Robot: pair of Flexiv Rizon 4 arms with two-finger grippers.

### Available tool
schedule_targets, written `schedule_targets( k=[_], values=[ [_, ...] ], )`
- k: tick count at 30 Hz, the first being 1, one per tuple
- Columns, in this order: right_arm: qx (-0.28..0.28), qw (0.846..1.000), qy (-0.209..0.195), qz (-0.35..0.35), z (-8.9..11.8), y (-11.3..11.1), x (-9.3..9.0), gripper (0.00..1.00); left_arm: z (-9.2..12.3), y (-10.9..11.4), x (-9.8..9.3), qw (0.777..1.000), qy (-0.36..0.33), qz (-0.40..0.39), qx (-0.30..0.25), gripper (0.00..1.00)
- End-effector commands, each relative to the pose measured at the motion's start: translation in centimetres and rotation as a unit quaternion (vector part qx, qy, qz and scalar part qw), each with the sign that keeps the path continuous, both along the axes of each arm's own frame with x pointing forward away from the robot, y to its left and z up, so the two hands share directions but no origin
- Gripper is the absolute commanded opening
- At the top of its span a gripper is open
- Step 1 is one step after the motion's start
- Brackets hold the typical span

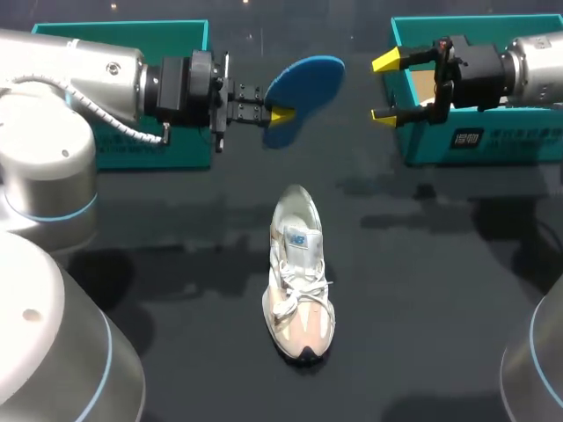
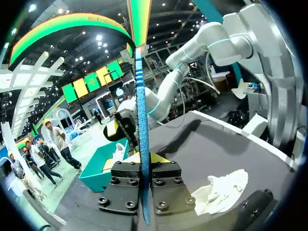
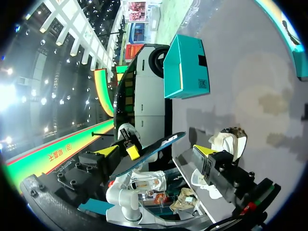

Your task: Take the shoe out of the shoebox, open the shoe tongue, remove and reinsert the insole, then place the shoe into the shoebox

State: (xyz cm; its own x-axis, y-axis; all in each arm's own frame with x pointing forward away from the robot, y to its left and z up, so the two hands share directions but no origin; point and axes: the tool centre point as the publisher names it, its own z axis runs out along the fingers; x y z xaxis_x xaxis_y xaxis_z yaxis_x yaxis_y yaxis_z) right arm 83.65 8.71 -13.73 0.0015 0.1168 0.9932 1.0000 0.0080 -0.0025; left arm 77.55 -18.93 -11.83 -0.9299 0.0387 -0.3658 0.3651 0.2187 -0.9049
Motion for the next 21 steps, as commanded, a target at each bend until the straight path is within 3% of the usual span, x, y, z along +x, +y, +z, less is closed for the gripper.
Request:
schedule_targets(
  k=[1,5,19,21],
  values=[
    [-0.002,1.000,0.001,-0.001,0.04,0.04,-0.08,1.00,0.89,0.63,0.28,0.987,0.157,0.031,0.002,0.00],
    [-0.002,1.000,0.001,-0.001,0.04,0.04,-0.08,1.00,1.64,1.41,0.24,0.966,0.258,0.022,0.005,0.00],
    [-0.002,1.000,0.001,-0.001,0.04,0.04,-0.08,1.00,1.64,1.41,0.24,0.966,0.258,0.022,0.005,0.00],
    [-0.002,1.000,0.001,-0.001,0.04,0.04,-0.08,1.00,1.29,1.46,0.19,0.942,0.335,0.030,-0.006,0.00]
  ],
)
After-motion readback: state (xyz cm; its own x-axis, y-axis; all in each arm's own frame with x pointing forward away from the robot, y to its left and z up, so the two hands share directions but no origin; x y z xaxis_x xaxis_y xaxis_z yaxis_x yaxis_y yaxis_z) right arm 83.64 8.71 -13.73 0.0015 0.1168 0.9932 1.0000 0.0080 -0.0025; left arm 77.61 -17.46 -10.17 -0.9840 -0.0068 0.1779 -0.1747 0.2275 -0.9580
